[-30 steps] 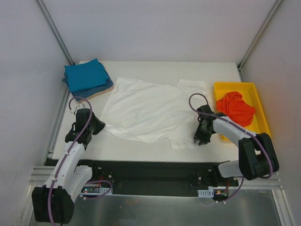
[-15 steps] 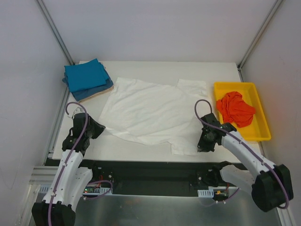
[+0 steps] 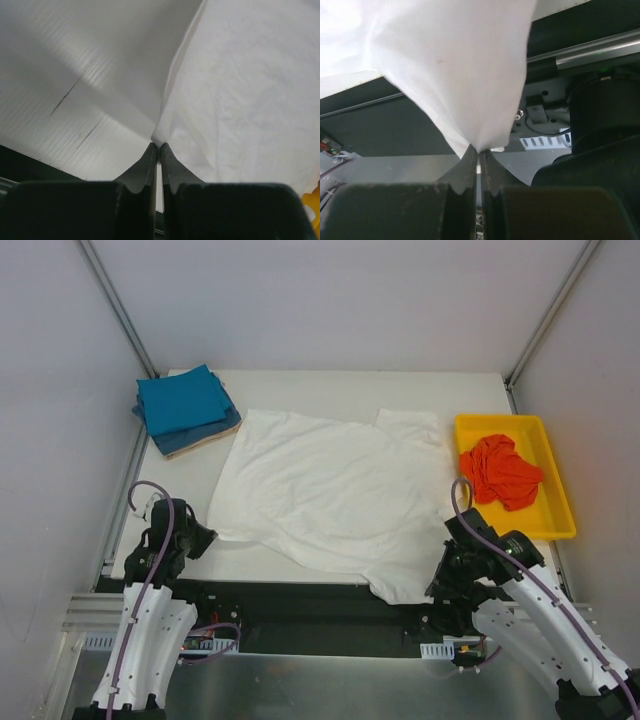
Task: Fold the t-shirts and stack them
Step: Fold the flattened tshirt in 1/3 of the way
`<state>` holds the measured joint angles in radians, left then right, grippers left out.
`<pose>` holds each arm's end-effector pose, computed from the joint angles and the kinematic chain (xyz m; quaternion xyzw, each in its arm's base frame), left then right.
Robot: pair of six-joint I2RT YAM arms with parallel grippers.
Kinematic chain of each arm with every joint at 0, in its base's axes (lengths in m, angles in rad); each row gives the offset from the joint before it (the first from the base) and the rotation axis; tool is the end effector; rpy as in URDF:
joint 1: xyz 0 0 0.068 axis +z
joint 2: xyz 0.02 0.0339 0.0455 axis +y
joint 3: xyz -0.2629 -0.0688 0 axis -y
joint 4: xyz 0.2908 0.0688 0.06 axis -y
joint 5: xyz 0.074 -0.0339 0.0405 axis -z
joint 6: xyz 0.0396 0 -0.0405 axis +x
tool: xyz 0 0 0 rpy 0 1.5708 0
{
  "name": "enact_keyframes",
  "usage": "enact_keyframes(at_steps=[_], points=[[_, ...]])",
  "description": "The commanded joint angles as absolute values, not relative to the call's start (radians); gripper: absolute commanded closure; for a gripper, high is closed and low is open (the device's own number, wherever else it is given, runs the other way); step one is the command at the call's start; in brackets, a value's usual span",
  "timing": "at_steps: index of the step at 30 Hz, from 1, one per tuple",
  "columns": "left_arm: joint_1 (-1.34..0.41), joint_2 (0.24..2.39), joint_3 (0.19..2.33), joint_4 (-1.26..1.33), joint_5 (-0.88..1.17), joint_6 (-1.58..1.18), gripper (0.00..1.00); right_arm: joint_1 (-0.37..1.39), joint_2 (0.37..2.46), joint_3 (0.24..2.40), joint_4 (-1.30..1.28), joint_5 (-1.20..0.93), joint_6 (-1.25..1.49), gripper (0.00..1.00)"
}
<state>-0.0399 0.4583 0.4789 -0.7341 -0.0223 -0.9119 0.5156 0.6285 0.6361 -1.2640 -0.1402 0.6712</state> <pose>0.1595 -0.0055 0.2214 -0.3883 0.8224 -0.1814 0.3741 0.1127 0.0702 0.2226 0.0656 0.9831 0.1447 0.0908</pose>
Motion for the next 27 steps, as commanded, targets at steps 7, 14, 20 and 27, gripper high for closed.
enact_keyframes(at_steps=[7,14,20,27], points=[[-0.043,0.387,0.560,-0.877,-0.097,-0.945,1.00,0.538,0.594,0.713,-1.514,-0.198,0.718,0.96],[-0.043,0.390,0.577,-0.911,-0.123,-0.966,1.00,0.538,0.586,0.781,-1.471,-0.172,0.706,0.96],[-0.043,0.426,0.620,-0.910,-0.153,-0.971,1.00,0.538,0.589,0.773,-1.402,-0.339,0.695,0.97],[-0.043,0.492,0.672,-0.900,-0.196,-0.963,1.00,0.538,0.684,0.870,-1.450,-0.247,0.643,0.96]])
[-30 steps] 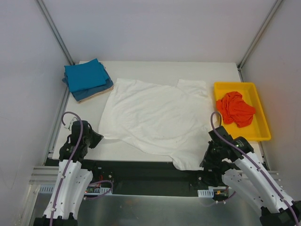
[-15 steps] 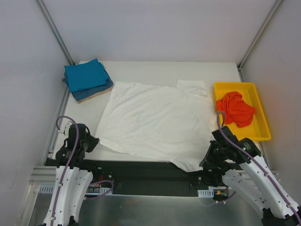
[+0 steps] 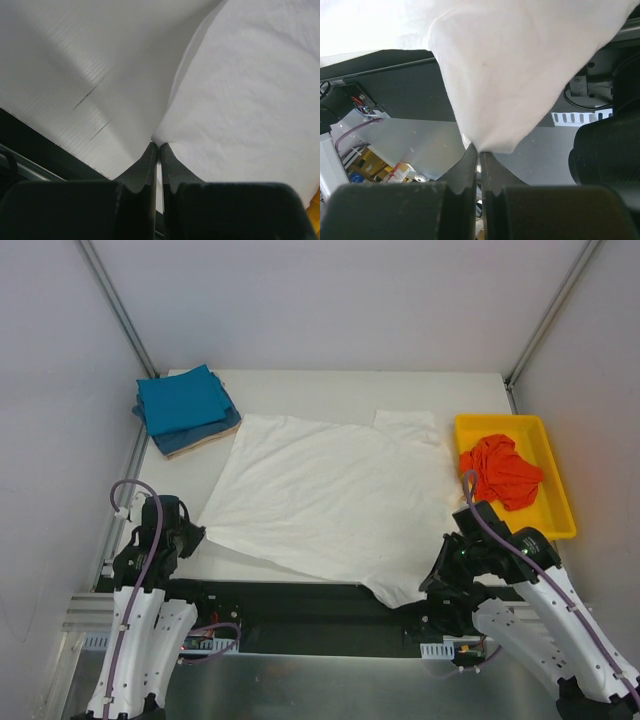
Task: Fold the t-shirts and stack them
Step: Fold the flattened tshirt in 1/3 of the way
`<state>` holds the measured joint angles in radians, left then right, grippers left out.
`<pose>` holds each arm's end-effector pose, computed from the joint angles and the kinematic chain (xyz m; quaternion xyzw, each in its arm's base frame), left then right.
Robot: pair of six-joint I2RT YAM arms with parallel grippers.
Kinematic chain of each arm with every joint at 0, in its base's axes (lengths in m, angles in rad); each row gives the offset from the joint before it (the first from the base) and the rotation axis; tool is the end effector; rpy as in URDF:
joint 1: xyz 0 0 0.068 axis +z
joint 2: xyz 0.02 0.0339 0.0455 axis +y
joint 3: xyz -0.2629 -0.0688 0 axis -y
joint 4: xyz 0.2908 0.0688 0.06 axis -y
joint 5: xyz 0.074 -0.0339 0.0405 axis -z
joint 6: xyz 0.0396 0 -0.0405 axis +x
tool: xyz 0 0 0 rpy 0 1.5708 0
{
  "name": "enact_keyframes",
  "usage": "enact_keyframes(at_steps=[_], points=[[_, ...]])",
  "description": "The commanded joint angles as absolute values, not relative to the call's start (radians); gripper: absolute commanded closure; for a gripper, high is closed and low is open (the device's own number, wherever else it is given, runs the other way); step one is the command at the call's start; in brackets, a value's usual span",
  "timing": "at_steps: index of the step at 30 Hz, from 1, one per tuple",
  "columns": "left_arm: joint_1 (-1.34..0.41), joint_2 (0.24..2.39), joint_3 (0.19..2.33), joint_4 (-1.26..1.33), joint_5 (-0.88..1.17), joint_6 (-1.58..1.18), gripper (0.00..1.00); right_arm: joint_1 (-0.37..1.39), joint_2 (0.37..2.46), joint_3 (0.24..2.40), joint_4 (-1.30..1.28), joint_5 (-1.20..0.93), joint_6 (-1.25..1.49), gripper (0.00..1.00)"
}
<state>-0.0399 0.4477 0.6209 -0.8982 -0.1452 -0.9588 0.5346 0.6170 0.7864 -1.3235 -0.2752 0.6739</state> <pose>0.1440 0.0000 0.2615 -0.4300 0.8020 -0.1379 0.3910 0.1042 0.0742 0.2713 0.0391 0.9688 0.2268 0.0924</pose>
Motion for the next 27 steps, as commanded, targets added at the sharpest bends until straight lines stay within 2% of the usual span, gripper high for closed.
enact_keyframes(at_steps=[1,3,8,15,21,27], points=[[-0.043,0.500,0.672,-0.893,-0.192,-0.962,1.00,0.537,0.698,0.891,-1.440,-0.209,0.634,0.96],[-0.043,0.524,0.664,-0.865,-0.184,-0.963,1.00,0.537,0.735,0.916,-1.430,-0.157,0.624,0.99],[-0.043,0.569,0.638,-0.766,-0.140,-0.968,1.00,0.493,0.851,1.023,-1.353,-0.049,0.543,0.99],[-0.043,0.724,0.649,-0.683,-0.123,-0.971,1.00,0.298,0.980,1.112,-1.249,-0.087,0.391,0.99],[-0.043,0.824,0.663,-0.612,-0.121,-0.982,1.00,0.267,1.120,1.166,-1.086,-0.146,0.324,0.99],[-0.043,0.954,0.692,-0.549,-0.133,-0.988,1.00,0.226,1.245,1.250,-1.055,-0.088,0.275,0.99]])
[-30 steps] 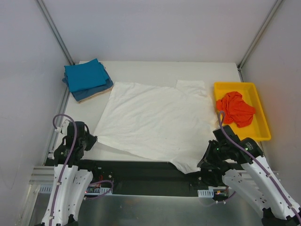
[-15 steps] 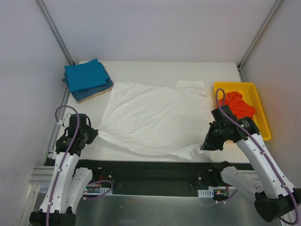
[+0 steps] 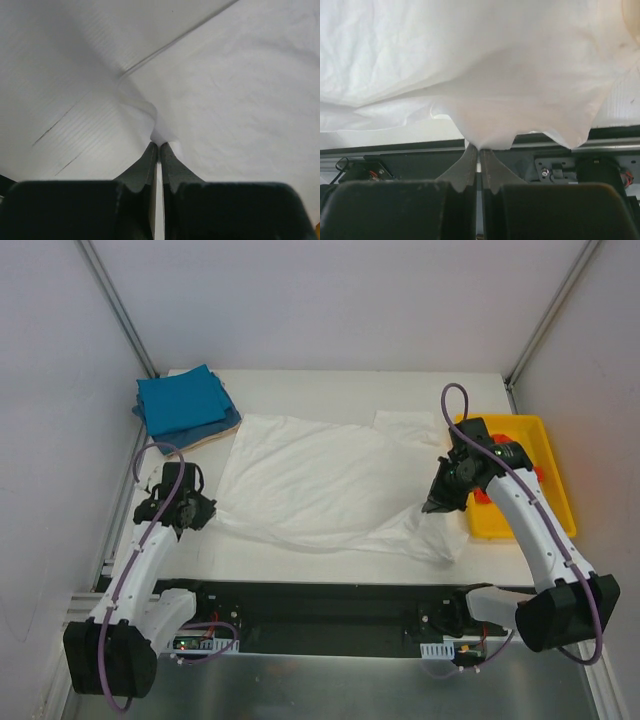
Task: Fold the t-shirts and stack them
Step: Fold the flattened tshirt in 1/3 of the way
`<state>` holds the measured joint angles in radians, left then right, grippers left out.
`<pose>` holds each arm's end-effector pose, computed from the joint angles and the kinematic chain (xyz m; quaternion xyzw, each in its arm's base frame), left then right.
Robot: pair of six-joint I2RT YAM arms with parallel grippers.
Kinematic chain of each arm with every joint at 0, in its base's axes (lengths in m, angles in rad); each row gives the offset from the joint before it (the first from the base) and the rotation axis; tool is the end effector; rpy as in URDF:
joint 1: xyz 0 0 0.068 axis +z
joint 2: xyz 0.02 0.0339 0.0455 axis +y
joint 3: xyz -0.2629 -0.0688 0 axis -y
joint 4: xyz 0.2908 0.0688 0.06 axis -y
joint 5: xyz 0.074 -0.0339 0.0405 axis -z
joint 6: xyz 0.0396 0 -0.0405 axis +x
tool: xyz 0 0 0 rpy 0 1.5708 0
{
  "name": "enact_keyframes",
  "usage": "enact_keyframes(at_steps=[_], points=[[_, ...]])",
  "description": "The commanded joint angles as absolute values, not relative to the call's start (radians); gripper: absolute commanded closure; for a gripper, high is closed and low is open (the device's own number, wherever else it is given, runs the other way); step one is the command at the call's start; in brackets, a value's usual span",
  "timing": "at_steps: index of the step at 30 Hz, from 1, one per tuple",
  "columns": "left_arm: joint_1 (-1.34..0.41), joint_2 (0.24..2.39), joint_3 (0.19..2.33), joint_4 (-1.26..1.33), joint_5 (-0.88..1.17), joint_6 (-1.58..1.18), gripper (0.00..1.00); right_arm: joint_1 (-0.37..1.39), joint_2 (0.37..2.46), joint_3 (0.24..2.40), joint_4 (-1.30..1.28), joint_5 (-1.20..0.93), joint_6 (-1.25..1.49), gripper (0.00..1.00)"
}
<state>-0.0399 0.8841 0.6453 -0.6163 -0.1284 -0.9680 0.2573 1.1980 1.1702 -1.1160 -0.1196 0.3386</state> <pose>0.2244 -0.0039 0.2208 -0.4385 0.8258 -0.1162 0.3351 0.2537 0.0716 0.3071 0.0270 0.9753 0.1179 0.1850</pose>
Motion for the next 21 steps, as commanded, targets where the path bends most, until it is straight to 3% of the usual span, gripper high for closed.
enact_keyframes(at_steps=[1,11,21], points=[[-0.043,0.971,0.696,-0.546,-0.136,-0.989,1.00,0.219,1.268,1.268,-1.048,-0.080,0.272,0.99],[-0.043,1.170,0.794,-0.505,-0.183,-1.005,1.00,0.175,1.439,1.367,-0.940,-0.075,0.200,0.97],[-0.043,1.230,0.856,-0.465,-0.244,-0.986,1.00,0.127,1.546,1.405,-0.933,-0.022,0.181,0.98]])
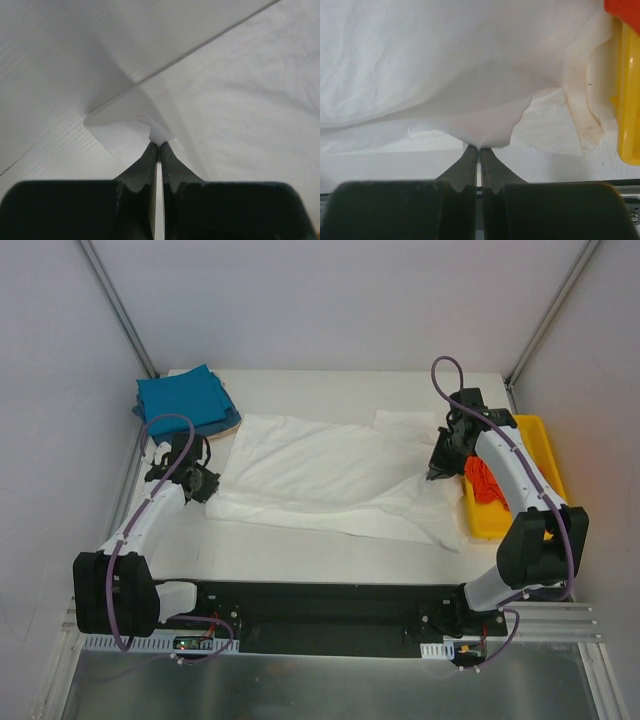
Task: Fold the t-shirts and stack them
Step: Fold the flattened tshirt in 1/3 of the way
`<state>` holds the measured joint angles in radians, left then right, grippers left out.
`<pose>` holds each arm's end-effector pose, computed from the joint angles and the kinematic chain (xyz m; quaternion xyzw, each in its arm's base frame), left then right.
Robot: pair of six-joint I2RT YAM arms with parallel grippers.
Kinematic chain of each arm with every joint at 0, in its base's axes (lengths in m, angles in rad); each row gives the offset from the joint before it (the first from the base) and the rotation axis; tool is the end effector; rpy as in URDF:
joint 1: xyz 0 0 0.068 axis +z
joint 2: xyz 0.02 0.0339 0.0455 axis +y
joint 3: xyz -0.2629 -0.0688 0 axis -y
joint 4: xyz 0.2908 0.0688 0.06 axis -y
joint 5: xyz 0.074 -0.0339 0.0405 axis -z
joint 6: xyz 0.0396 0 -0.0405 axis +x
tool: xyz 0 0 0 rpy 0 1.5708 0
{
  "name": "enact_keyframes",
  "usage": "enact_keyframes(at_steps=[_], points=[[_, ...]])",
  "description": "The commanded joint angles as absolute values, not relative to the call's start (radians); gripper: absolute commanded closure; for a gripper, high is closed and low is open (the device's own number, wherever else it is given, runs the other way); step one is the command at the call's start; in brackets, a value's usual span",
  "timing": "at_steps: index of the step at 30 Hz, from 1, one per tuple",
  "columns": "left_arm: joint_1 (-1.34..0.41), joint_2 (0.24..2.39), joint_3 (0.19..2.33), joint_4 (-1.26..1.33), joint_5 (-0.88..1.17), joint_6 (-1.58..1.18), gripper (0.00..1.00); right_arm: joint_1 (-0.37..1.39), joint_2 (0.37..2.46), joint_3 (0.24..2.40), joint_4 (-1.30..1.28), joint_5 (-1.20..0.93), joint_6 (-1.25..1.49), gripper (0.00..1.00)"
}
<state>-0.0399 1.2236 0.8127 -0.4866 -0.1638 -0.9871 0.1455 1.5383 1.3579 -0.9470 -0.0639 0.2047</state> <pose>0.2916 -0.0052 0.2112 -0.4531 0.8248 -0.0945 0.3247 0.3529 0.0543 0.2806 0.0218 0.9748 0.0690 0.2110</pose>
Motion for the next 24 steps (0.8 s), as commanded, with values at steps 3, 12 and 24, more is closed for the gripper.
enact_keyframes(at_steps=[3,12,24], points=[[-0.043,1.256,0.867,-0.454,-0.250,-0.979,1.00,0.117,1.555,1.404,-0.925,-0.015,0.183,0.98],[-0.043,1.371,0.914,-0.382,-0.218,-0.936,1.00,0.084,1.588,1.402,-0.899,-0.017,0.170,0.98],[-0.043,1.496,1.006,-0.364,-0.167,-0.847,0.44,0.054,1.848,1.586,-0.839,-0.118,0.066,0.58]])
